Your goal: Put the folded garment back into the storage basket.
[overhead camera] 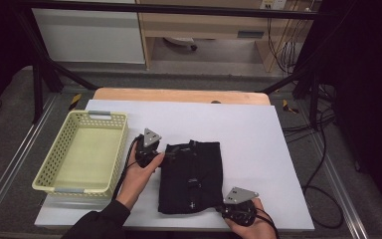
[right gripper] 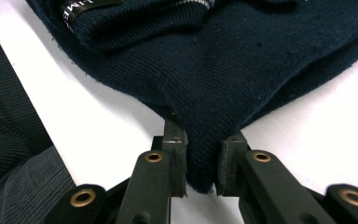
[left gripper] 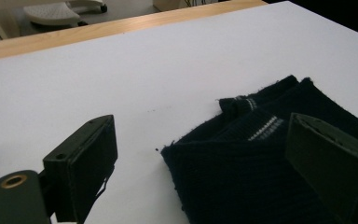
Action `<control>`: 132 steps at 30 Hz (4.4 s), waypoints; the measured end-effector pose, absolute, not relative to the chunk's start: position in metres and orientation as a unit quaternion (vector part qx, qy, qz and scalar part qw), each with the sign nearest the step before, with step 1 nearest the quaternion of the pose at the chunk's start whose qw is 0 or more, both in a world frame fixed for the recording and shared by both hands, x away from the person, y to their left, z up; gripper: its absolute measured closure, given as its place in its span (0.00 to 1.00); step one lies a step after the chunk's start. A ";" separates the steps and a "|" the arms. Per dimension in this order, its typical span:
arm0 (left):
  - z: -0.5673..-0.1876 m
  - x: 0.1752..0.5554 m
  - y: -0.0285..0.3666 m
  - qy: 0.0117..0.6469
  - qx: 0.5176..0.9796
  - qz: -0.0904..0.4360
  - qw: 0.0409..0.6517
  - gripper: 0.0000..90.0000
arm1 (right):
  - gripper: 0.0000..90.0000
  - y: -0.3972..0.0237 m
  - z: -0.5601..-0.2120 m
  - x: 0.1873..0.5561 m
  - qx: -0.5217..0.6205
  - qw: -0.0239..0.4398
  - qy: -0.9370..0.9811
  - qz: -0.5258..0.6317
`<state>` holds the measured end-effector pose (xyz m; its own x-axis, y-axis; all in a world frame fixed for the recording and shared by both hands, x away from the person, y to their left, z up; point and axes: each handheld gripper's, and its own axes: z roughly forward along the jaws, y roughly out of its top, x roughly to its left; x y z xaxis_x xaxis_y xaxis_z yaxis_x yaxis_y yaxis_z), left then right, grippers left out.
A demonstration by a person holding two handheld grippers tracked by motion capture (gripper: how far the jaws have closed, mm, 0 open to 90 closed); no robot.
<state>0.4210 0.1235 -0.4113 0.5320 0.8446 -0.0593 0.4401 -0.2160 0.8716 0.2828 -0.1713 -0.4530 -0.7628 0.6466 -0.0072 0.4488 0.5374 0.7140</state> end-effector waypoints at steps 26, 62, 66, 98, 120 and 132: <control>-0.451 0.438 0.113 0.440 0.779 0.119 0.430 0.24 | 0.86 -0.172 -0.453 0.283 0.315 0.135 0.867 0.363; -0.360 0.447 0.112 0.414 0.801 0.089 0.422 0.64 | 0.89 -0.146 -0.389 0.319 0.250 0.066 0.871 0.418; -0.353 0.449 0.120 0.418 0.797 0.092 0.425 0.65 | 0.89 -0.140 -0.383 0.325 0.241 0.063 0.875 0.415; -0.309 0.460 0.160 0.427 0.787 0.121 0.428 0.65 | 0.89 -0.089 -0.342 0.357 0.186 0.082 0.898 0.390; -0.279 0.458 0.184 0.433 0.776 0.143 0.435 0.65 | 0.89 -0.067 -0.307 0.364 0.150 0.099 0.898 0.401; -0.269 0.455 0.201 0.439 0.771 0.157 0.434 0.65 | 0.89 -0.051 -0.301 0.367 0.139 0.103 0.898 0.404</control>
